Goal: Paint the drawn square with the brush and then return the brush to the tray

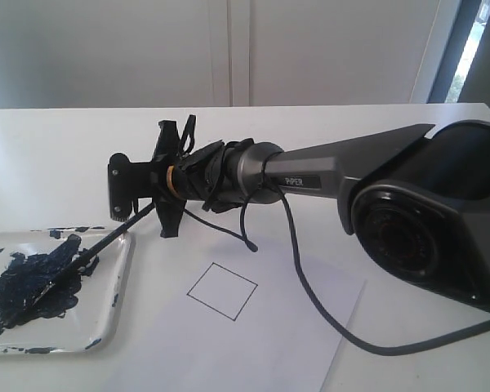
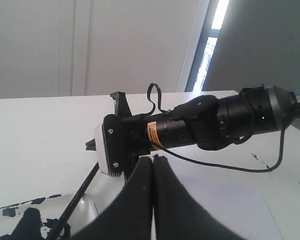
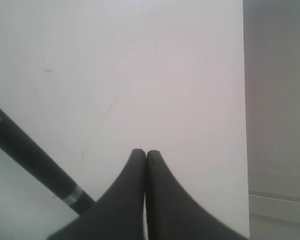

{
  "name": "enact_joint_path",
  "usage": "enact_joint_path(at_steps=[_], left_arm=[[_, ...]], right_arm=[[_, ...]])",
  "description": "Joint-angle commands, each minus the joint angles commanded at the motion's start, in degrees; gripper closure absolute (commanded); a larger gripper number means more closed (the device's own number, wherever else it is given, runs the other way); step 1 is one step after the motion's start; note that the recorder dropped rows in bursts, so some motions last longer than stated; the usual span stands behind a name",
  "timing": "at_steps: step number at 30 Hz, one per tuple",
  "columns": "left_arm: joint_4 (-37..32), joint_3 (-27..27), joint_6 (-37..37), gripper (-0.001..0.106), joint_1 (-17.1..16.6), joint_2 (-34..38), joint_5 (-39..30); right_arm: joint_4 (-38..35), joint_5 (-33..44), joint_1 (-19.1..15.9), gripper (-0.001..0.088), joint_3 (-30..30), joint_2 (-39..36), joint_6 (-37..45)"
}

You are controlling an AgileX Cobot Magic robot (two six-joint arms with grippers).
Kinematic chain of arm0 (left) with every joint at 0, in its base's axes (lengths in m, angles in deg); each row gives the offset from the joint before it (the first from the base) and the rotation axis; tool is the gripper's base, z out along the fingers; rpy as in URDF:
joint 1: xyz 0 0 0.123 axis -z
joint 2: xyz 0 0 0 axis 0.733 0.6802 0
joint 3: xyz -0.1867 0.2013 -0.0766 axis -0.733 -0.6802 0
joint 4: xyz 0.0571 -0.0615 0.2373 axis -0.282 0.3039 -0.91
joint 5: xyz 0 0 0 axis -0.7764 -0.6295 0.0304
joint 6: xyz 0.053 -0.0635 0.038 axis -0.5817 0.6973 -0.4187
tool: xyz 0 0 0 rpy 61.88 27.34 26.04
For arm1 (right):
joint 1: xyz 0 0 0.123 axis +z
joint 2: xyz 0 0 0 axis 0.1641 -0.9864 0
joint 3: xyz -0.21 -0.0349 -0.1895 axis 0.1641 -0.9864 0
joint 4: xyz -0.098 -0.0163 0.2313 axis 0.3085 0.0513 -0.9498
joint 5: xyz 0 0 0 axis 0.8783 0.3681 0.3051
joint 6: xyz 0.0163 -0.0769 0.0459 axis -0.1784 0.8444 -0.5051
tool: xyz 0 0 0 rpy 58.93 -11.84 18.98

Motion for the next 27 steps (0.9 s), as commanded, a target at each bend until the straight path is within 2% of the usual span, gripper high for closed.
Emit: enact_joint_path(at_steps=[7, 19, 27], left_arm=[[0.0, 0.0, 0.0, 0.105, 0.0, 0.1, -0.09], [0.0, 0.0, 0.0, 0.105, 0.0, 0.1, -0.09], [0.0, 0.0, 0.0, 0.105, 0.0, 0.09, 0.04]], right_arm=[[-0.15, -1.76, 0.1, 0.0868, -0.93, 0.0, -2.19], [0.0, -4.55, 0.1, 0.0868, -0.93, 0.0, -17.22], [0.0, -4.89, 0.1, 0.0868, -0.93, 0.1, -18.63]])
